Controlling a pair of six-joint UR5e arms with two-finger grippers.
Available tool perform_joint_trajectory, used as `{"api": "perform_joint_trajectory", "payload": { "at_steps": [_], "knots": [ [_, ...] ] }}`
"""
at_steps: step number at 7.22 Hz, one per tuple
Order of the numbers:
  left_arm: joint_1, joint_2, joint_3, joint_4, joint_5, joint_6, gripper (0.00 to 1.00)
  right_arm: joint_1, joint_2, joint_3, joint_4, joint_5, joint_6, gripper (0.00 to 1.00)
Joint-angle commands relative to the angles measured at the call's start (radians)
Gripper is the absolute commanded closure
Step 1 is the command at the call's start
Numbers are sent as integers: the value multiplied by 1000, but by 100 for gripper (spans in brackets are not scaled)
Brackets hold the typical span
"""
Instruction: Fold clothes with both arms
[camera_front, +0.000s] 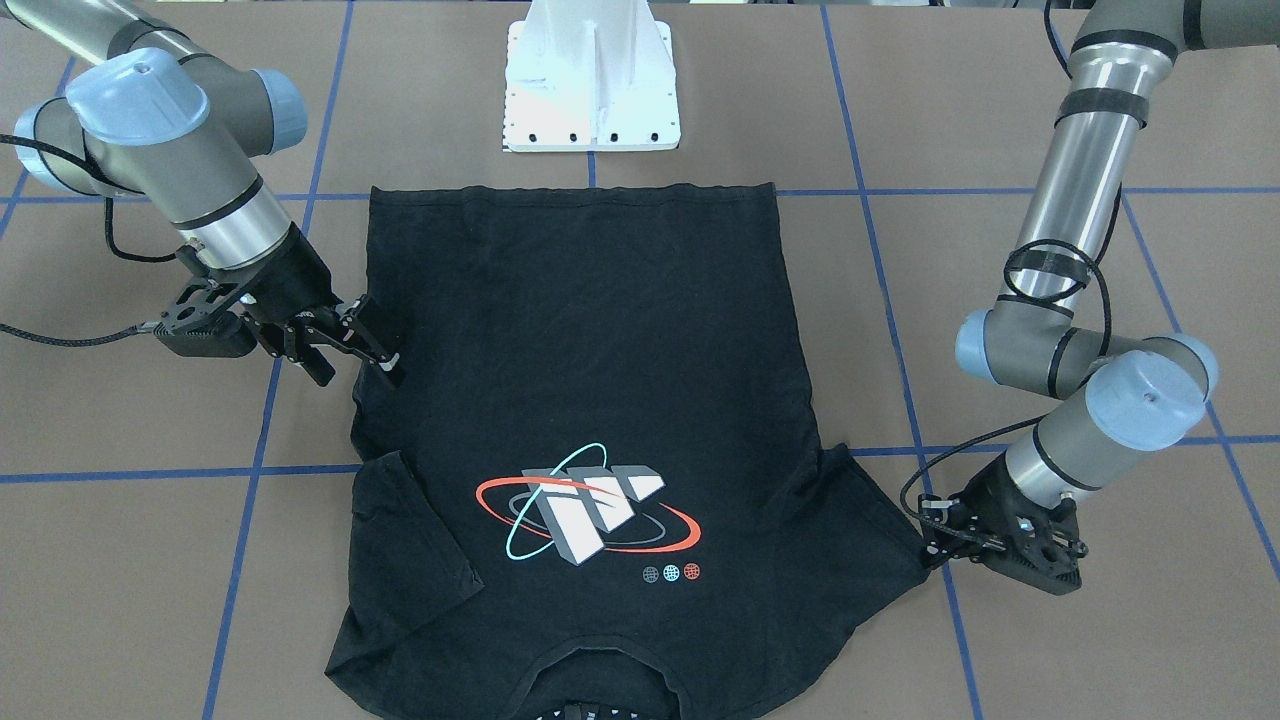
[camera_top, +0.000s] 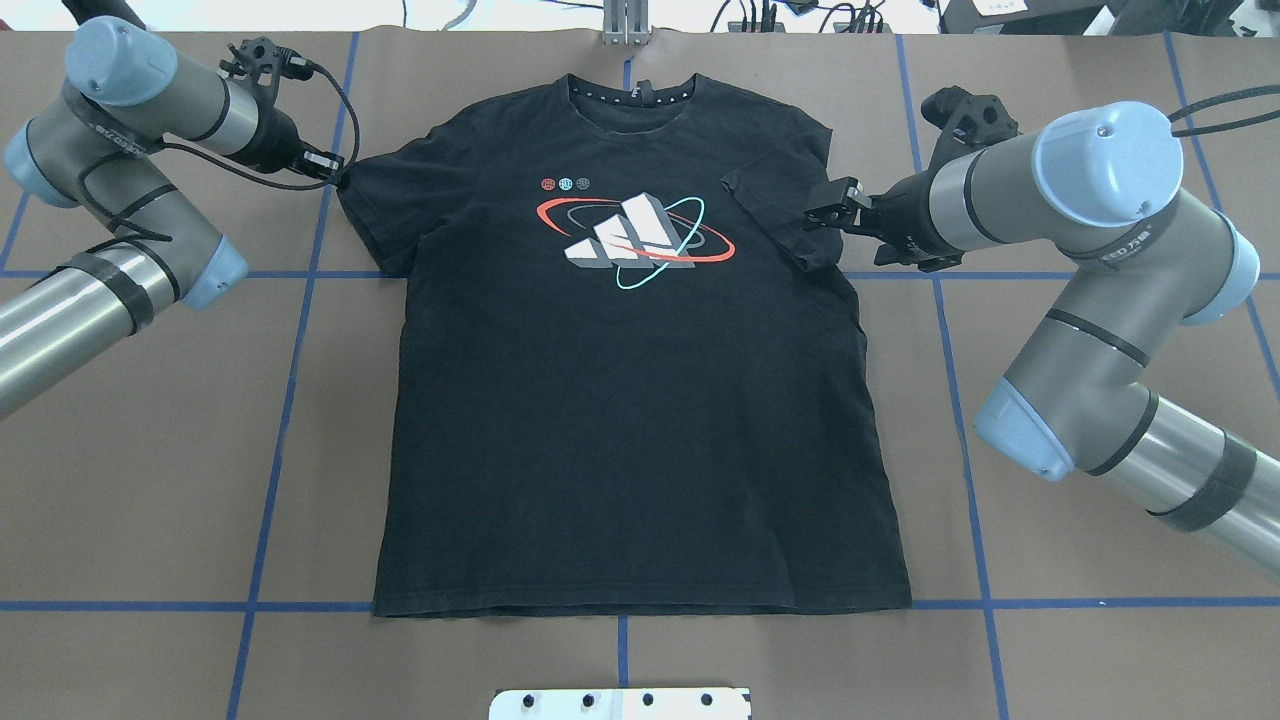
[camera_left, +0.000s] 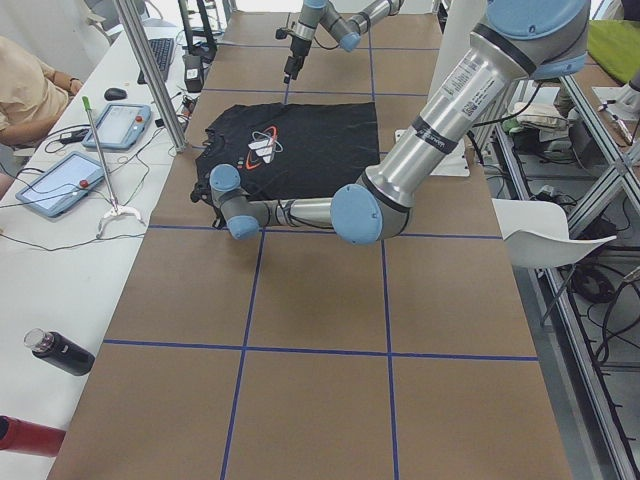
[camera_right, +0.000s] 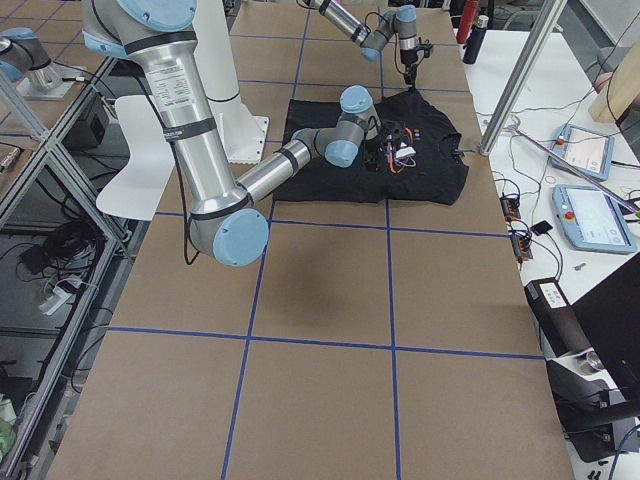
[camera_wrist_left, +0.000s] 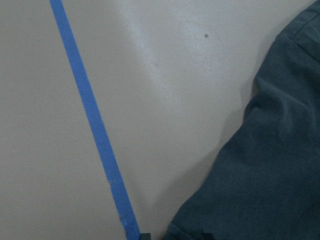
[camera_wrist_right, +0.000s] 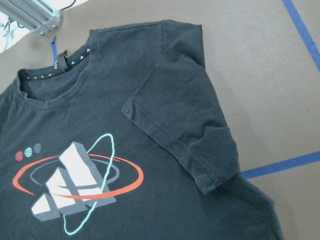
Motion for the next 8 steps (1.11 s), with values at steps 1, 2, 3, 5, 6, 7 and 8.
{"api": "perform_joint_trajectory", "payload": {
  "at_steps": [1, 2, 3, 5, 6, 7, 8],
  "knots": [
    [-13, 15, -107, 14, -23, -73, 100, 0, -2, 3, 0, 0, 0, 0],
    [-11, 36, -182, 27, -64, -144, 100, 0, -2, 4, 0, 0, 0, 0],
    [-10, 45, -272, 85, -89, -219, 100, 1, -4, 4, 0, 1, 0, 0],
    [24, -58, -329, 286, -30, -325, 100, 0, -4, 4, 0, 1, 0, 0],
    [73, -65, -322, 287, 49, -345, 100, 0, -4, 3, 0, 1, 0, 0],
    [91, -112, -278, 285, 111, -380, 100, 0, -4, 1, 0, 0, 0, 0],
    [107, -138, -235, 276, 116, -399, 100, 0, -4, 1, 0, 0, 0, 0]
  ]
}}
